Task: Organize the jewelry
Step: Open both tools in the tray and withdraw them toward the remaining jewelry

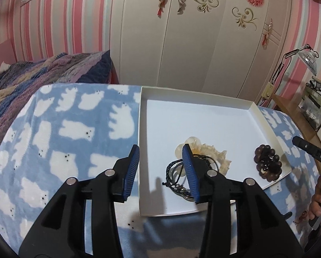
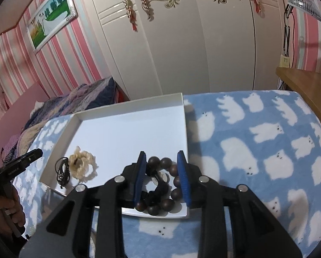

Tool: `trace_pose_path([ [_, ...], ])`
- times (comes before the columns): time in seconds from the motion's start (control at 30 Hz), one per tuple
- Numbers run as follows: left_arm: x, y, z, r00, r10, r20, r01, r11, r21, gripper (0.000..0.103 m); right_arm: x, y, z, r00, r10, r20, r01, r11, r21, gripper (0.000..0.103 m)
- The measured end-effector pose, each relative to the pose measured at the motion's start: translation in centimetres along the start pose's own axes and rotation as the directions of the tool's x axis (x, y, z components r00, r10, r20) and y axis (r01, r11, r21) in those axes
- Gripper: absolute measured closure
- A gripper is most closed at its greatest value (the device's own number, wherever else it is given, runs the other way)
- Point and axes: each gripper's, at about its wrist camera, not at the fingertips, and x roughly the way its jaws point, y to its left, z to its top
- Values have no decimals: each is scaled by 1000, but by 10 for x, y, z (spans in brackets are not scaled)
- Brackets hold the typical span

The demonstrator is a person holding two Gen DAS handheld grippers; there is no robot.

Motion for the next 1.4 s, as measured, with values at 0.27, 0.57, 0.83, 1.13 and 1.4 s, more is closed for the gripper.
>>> trace_pose_path([
  [0.27, -44, 7, 12, 996, 15, 84, -16, 1000, 18, 58, -43, 3, 14, 996, 8, 86, -7, 1000, -13, 73],
  [0.57, -112, 48, -29, 988, 96, 120, -104, 992, 68, 50, -93, -11, -35, 995, -9, 98, 17, 997, -76, 66],
  [0.83, -153, 85, -112, 982, 152, 108, -153, 988, -1, 41, -94, -11, -101, 999, 27, 38, -26, 999, -33, 57],
  [1.13, -152, 79, -171, 991, 124, 40, -123, 992, -35, 35, -82, 29, -144, 995, 94, -35, -97, 991, -94, 41],
  [1.4, -148, 79, -194, 991, 136, -7, -136, 989, -54, 33, -67, 45, -146, 996, 70, -63, -80, 982, -173, 34],
])
